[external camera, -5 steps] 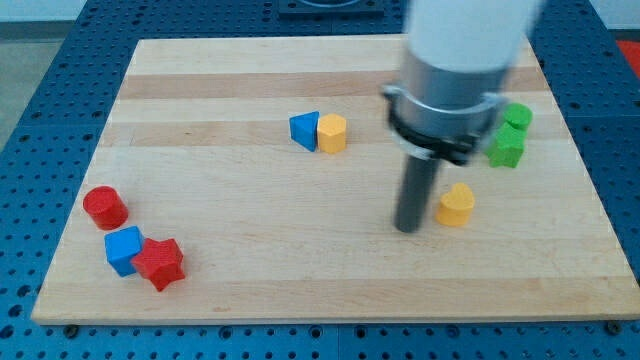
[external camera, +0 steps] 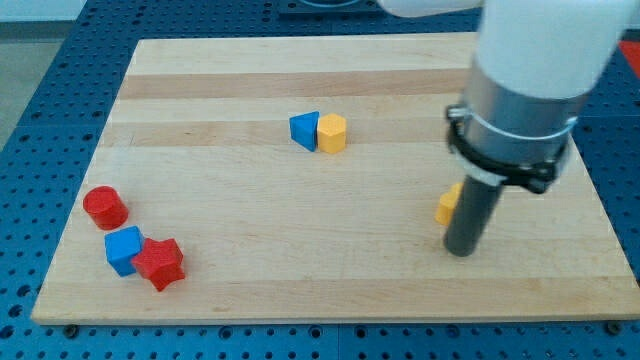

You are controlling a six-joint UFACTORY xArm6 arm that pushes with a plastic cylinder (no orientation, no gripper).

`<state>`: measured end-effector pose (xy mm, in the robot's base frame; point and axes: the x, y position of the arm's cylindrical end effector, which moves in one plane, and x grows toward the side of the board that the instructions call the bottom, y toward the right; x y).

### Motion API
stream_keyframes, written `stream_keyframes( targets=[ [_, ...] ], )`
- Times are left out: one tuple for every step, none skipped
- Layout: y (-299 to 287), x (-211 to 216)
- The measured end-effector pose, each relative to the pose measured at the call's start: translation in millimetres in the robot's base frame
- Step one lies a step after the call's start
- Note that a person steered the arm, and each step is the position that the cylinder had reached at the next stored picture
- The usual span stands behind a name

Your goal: Push the yellow heart towards the yellow hexagon

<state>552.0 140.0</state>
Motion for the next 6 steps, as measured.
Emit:
stream_keyframes(
  targets=[
    [-10.8,-23.9],
    [-70.7,-49.0],
    [-91.5,-58.3],
    [-65.8,-46.1],
    [-36.0,-32.7],
    [-0.5,-31.9]
  ],
)
